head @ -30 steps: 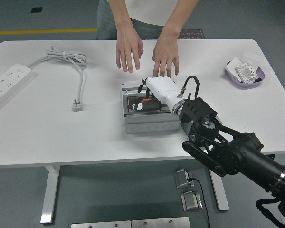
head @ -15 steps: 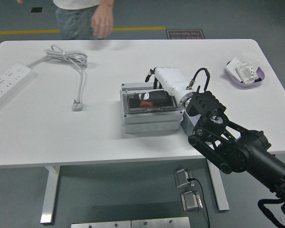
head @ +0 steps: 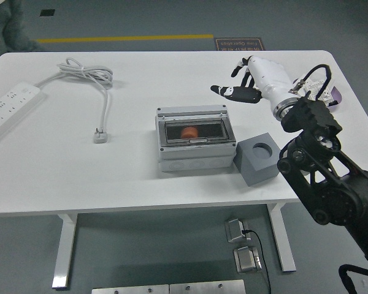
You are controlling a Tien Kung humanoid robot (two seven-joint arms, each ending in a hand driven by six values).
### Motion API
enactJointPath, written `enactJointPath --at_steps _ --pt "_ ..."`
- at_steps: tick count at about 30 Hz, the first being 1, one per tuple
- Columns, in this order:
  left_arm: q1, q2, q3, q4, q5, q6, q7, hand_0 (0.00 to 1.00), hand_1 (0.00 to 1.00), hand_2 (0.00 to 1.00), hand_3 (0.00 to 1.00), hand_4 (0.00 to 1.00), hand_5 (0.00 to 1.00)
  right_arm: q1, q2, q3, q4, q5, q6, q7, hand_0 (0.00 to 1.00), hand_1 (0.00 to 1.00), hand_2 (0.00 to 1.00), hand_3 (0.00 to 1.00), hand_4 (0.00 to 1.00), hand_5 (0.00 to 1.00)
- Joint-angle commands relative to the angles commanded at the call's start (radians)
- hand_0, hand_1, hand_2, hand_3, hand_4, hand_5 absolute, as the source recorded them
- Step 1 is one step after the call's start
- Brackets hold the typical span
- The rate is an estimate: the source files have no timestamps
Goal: Fetch the battery,place it into the box,close the lid of the box
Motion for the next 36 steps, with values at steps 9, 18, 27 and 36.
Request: enactJointPath --at_steps 9,18,27,36 --pt "0.005 -0.002 0.012 0.0 -0.017 0.003 -0.003 0.621 0.59 0.539 0.628 0.732 0.117 -0.06 -0.057 0.283 0.127 -0.03 0.08 -0.092 0.437 0.406 0.463 0.498 0.96 0.706" --pt "0.015 -0.004 0.018 0.0 -0.041 -0.012 -0.018 0.621 0.589 0.538 0.627 0.73 0.118 -0.139 -0.094 0.532 0.301 0.148 0.152 -0.14 0.534 0.467 0.575 0.577 0.817 0.608" --pt "0.015 -0.003 0.013 0.0 -0.045 -0.013 -0.025 0.622 0.589 0.538 0.627 0.728 0.119 -0.161 -0.087 0.633 0.295 0.443 -0.006 0.078 0.644 0.579 0.66 0.666 0.814 0.616" --pt "0.014 -0.002 0.016 0.0 -0.049 -0.024 -0.033 0.622 0.59 0.541 0.627 0.729 0.12 -0.166 -0.076 0.568 0.304 0.658 -0.244 0.357 0.571 0.564 0.65 0.62 0.814 0.61"
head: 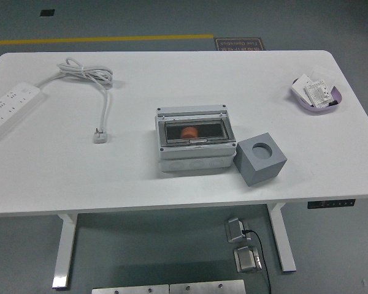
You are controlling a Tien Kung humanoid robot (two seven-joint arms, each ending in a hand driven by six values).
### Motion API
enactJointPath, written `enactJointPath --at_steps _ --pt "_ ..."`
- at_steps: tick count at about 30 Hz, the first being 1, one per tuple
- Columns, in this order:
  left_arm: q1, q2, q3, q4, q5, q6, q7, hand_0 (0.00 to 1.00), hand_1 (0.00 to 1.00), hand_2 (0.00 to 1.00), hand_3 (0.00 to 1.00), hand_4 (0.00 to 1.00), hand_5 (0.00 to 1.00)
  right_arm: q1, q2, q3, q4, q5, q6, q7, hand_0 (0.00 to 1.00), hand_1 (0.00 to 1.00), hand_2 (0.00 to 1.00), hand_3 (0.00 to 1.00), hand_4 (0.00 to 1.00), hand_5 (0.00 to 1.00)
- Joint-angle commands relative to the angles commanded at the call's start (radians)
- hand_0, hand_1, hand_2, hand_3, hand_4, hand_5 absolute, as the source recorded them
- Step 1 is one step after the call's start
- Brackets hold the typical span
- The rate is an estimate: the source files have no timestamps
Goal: Fetch the battery,place it into the box,close the lid of the box
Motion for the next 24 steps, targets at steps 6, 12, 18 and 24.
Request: enactJointPath --at_steps 6,12,18,24 --pt "-0.002 0.007 -0.003 0.0 0.002 -0.002 -0.01 0.624 0.59 0.541 0.628 0.728 0.122 -0.007 0.019 -0.042 -0.026 -0.063 -0.184 0.177 0.5 0.544 0.62 0.592 0.82 0.618" --pt "-0.002 0.006 -0.007 0.0 0.006 0.002 -0.015 0.625 0.59 0.54 0.628 0.727 0.123 -0.022 0.04 -0.168 -0.101 0.152 -0.161 0.387 0.464 0.51 0.654 0.654 0.764 0.547" --pt "-0.004 0.003 -0.011 0.0 0.011 0.0 -0.015 0.625 0.59 0.541 0.628 0.725 0.131 -0.035 0.058 -0.296 -0.13 0.386 -0.018 0.542 0.331 0.558 0.917 0.662 0.71 0.43" --pt "-0.003 0.005 -0.011 0.0 0.01 -0.001 -0.012 0.625 0.59 0.54 0.628 0.724 0.133 -0.042 0.058 -0.34 -0.135 0.617 0.052 0.596 0.167 0.343 0.9 0.328 0.728 0.421"
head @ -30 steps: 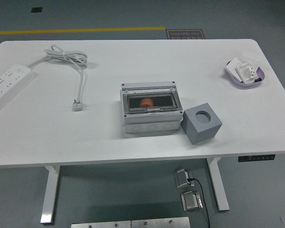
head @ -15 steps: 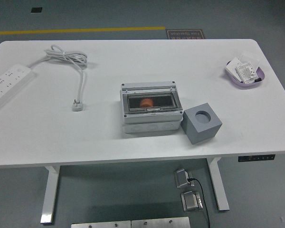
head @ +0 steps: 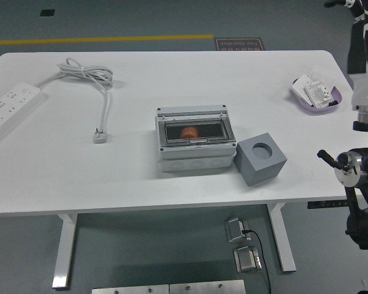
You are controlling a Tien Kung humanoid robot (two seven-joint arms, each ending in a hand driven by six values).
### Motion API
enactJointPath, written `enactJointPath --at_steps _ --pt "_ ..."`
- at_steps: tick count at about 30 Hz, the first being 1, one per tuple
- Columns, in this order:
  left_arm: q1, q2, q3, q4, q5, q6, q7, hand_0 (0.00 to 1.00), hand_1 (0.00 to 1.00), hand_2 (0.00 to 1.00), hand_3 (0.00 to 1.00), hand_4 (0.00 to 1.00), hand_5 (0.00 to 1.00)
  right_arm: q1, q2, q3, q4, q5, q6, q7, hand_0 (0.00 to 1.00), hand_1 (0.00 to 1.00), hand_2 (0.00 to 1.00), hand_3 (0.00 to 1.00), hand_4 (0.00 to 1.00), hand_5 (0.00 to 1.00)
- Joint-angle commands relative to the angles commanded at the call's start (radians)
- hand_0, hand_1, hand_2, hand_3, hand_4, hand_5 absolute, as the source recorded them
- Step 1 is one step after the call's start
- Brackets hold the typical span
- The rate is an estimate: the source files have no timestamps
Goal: Fetch the battery,place it into the box,close the lid of the box
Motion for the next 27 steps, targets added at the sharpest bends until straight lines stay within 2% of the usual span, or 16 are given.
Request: enactJointPath --at_steps 8,15,21,27 --pt "0.001 0.001 0.005 0.0 -0.01 0.0 0.001 0.626 0.591 0.54 0.628 0.725 0.137 0.002 -0.003 -0.002 -0.007 0.238 0.014 -0.018 0.191 0.334 0.862 0.33 0.751 0.458" --pt "0.0 0.0 0.01 0.0 -0.016 -0.004 -0.001 0.626 0.591 0.539 0.628 0.724 0.14 0.0 -0.004 -0.019 -0.019 0.385 0.062 -0.016 0.197 0.332 0.861 0.329 0.757 0.485" --pt "0.003 -0.002 0.015 0.0 -0.022 -0.004 -0.004 0.626 0.591 0.539 0.628 0.724 0.141 -0.001 -0.005 -0.045 -0.038 0.461 0.088 -0.008 0.201 0.332 0.86 0.327 0.756 0.503" --pt "0.003 -0.002 0.016 0.0 -0.023 -0.005 -0.004 0.626 0.591 0.538 0.628 0.724 0.143 -0.002 -0.005 -0.058 -0.045 0.484 0.095 -0.006 0.199 0.325 0.867 0.328 0.751 0.502"
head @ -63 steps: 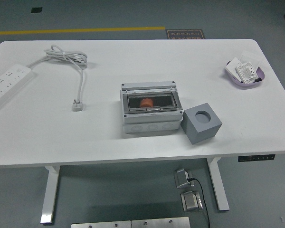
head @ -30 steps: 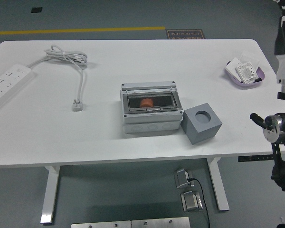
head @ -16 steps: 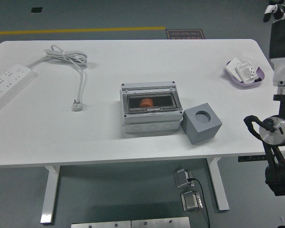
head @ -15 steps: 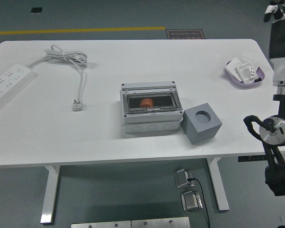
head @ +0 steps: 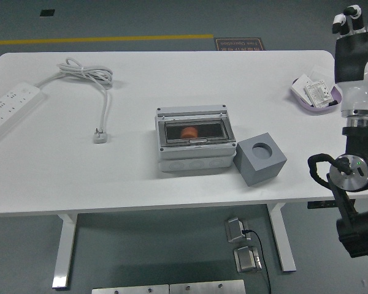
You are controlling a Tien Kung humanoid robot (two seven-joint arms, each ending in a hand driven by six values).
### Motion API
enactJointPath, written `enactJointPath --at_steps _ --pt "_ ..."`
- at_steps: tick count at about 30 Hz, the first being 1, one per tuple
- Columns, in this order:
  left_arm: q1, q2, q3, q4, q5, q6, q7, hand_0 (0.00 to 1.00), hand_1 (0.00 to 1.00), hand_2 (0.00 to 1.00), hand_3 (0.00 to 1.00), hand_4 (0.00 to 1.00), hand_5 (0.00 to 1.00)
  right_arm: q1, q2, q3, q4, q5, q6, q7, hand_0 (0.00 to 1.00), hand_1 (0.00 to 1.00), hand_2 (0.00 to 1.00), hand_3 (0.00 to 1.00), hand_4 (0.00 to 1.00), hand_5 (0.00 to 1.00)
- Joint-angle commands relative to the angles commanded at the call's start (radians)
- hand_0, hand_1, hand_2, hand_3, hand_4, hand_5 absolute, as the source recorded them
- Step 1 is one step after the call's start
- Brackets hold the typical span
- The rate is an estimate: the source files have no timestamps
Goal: Fetch the battery,place it into the box,close the lid of the box
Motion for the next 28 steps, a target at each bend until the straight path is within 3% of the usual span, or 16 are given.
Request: enactJointPath --at_steps 5,13,19,20,25,26,28 --pt "-0.003 0.003 -0.002 0.0 -0.002 0.001 -0.002 0.626 0.591 0.538 0.628 0.723 0.144 0.0 -0.001 0.016 -0.006 -0.015 -0.022 -0.011 0.199 0.326 0.867 0.328 0.753 0.502" --pt "-0.011 0.003 -0.007 0.0 0.002 0.002 -0.005 0.625 0.591 0.533 0.628 0.724 0.146 0.008 -0.007 0.102 -0.003 -0.144 -0.178 -0.052 0.199 0.327 0.864 0.326 0.75 0.502" --pt "-0.008 0.003 -0.006 0.0 0.003 0.004 -0.003 0.625 0.59 0.533 0.628 0.724 0.147 0.02 -0.028 0.228 0.06 -0.372 -0.337 -0.248 0.192 0.322 0.838 0.344 0.745 0.504" --pt "-0.008 0.003 -0.005 0.0 0.003 0.005 -0.002 0.625 0.591 0.537 0.628 0.723 0.147 0.02 -0.029 0.238 0.06 -0.408 -0.343 -0.284 0.197 0.326 0.77 0.367 0.735 0.513" --pt "-0.006 0.0 -0.005 0.0 0.004 0.005 -0.002 0.625 0.591 0.537 0.628 0.723 0.147 0.005 -0.016 0.252 0.039 -0.606 -0.342 -0.454 0.197 0.326 0.77 0.367 0.735 0.513" --pt "-0.007 -0.001 -0.005 0.0 0.004 0.005 -0.002 0.625 0.591 0.538 0.628 0.723 0.147 0.001 -0.014 0.252 0.031 -0.642 -0.343 -0.483 0.653 0.62 0.781 0.682 0.732 0.516" --pt "-0.007 -0.001 -0.004 0.0 0.005 0.004 -0.003 0.625 0.591 0.538 0.628 0.723 0.147 -0.006 -0.014 0.25 0.016 -0.719 -0.338 -0.535 0.653 0.62 0.781 0.682 0.732 0.516"
